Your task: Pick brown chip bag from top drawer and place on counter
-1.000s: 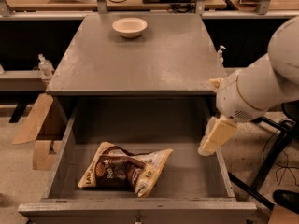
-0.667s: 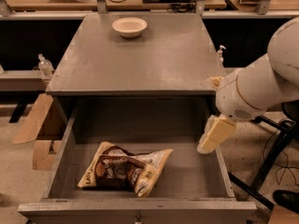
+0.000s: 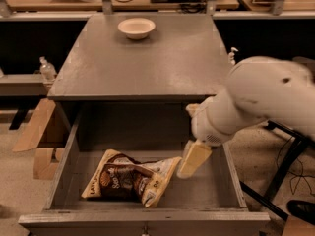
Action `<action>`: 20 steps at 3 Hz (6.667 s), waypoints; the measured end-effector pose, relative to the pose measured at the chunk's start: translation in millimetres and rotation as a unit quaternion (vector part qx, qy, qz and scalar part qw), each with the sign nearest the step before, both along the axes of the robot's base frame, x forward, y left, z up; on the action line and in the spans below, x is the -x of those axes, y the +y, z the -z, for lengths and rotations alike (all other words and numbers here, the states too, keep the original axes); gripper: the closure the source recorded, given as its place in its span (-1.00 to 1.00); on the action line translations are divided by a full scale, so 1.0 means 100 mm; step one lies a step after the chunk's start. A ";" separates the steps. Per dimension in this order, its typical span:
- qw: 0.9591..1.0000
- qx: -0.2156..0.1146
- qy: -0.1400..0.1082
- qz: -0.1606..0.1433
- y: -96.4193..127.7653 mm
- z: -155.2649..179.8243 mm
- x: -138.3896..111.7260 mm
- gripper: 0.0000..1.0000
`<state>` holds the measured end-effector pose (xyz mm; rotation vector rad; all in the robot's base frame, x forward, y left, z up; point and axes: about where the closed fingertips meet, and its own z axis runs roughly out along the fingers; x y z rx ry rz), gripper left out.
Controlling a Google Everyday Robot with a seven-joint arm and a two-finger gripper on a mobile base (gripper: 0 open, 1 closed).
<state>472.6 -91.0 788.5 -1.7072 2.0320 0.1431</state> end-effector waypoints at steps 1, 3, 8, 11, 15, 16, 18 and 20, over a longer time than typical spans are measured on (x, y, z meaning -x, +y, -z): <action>0.998 -0.016 0.053 -0.016 0.67 0.74 0.08 -1.00; 0.992 0.000 0.125 -0.010 1.44 1.38 0.30 -0.62; 0.989 0.007 0.146 -0.018 1.77 1.63 0.37 1.00; 0.989 -0.058 0.129 -0.042 0.58 -0.15 -0.55 1.00; 0.996 -0.087 -0.013 0.022 0.13 -2.64 -1.60 1.00; 0.985 -0.117 -0.112 0.061 0.12 -3.11 -1.96 1.00; 0.978 -0.113 -0.144 0.104 0.20 -2.57 -2.39 1.00; 0.983 -0.101 -0.113 0.105 0.25 -2.12 -2.38 0.21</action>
Offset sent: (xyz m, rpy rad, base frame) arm -0.0211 0.1539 -0.1540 0.0403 0.2831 -0.0081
